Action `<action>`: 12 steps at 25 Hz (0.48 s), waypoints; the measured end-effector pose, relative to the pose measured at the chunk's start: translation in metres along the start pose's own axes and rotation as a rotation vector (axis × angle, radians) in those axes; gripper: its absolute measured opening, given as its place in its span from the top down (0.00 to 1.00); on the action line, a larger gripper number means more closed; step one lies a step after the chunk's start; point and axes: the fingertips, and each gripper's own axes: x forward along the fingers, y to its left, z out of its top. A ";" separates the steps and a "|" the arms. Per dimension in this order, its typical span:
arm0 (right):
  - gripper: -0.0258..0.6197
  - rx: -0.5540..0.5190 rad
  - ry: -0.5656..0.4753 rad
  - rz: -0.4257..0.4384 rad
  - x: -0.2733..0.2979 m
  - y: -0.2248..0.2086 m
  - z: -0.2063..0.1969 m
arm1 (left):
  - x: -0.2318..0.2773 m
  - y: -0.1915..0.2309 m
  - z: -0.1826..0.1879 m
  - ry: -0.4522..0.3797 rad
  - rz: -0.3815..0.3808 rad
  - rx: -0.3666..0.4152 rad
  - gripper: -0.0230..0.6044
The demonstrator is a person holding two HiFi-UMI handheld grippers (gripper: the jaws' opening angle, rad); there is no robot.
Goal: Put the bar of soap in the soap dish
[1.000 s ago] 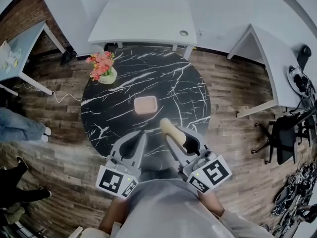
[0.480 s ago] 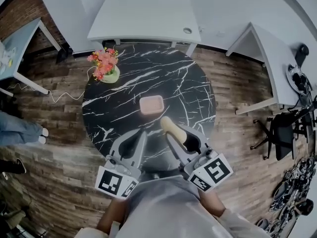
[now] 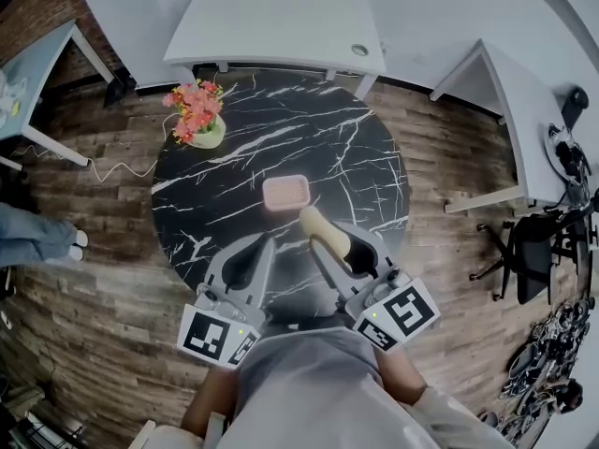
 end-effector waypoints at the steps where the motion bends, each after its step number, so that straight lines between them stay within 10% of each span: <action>1: 0.78 0.002 0.004 0.005 0.001 -0.002 0.000 | 0.002 0.000 -0.001 0.001 0.006 -0.002 0.96; 12: 0.78 -0.011 0.045 0.073 0.022 -0.020 -0.004 | 0.019 0.001 -0.005 -0.004 0.054 -0.025 0.96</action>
